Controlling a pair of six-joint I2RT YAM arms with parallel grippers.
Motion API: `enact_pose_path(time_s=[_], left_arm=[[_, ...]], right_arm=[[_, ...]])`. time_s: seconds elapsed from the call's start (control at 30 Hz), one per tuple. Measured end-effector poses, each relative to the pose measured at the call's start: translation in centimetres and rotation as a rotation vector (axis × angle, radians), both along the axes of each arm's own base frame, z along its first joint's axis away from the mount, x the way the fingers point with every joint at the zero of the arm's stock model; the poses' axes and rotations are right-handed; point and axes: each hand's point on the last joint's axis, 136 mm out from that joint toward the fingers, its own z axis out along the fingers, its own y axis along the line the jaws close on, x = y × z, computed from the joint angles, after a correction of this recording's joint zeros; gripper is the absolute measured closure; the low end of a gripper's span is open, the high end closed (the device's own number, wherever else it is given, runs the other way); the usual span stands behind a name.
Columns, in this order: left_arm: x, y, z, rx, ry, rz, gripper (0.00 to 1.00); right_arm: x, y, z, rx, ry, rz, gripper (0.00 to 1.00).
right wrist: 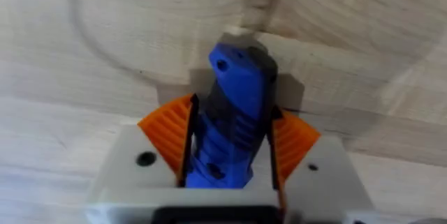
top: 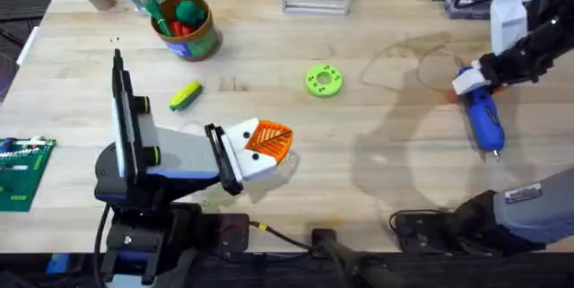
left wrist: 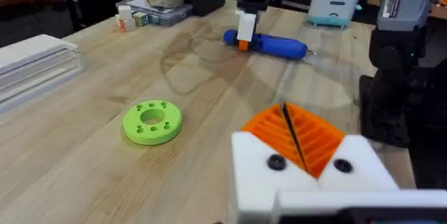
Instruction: Pick up the gripper from the table and insert it into the empty holder that is missing its gripper. Then pick up a screw, insert it into the mounting hole, and use the screwdriver to tighten it. Finally, clean up the table by picking up the vegetable and placing it into the bucket.
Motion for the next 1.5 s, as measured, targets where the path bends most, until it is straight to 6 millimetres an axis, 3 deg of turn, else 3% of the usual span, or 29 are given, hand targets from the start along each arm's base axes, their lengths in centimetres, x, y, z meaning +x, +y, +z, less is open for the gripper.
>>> enact_pose_path(time_s=[0.23, 0.3, 0.7, 0.83, 1.0, 1.07, 1.33, 1.5], left_arm=[[0.0, 0.0, 0.0, 0.0, 0.0, 0.0, 0.997], [0.0, 0.0, 0.0, 0.0, 0.001, 0.0, 0.997], [0.0, 0.0, 0.0, 0.0, 0.0, 0.0, 0.997], [0.0, 0.0, 0.0, 0.0, 0.001, 0.0, 0.997], [0.0, 0.0, 0.0, 0.0, 0.0, 0.0, 0.997], [0.0, 0.0, 0.0, 0.0, 0.0, 0.0, 0.997], [0.0, 0.0, 0.0, 0.0, 0.0, 0.0, 0.997], [0.0, 0.0, 0.0, 0.0, 0.0, 0.0, 0.997]], right_arm=[[0.1, -0.1, -0.1, -0.005, -0.002, 0.004, 0.781], [0.1, -0.1, -0.2, -0.004, -0.001, 0.007, 0.964], [0.4, 0.0, 0.0, 0.006, -0.006, -0.008, 0.973], [1.9, 0.2, 1.3, 0.035, -0.059, -0.036, 0.973], [5.5, 0.3, 5.6, 0.066, -0.23, -0.064, 0.973], [6.1, 0.4, 7.7, 0.064, -0.295, -0.066, 0.973], [5.4, 1.4, 16.8, 0.025, -0.535, -0.092, 0.973], [4.3, 3.3, 21.5, 0.062, -0.674, -0.096, 0.973]])
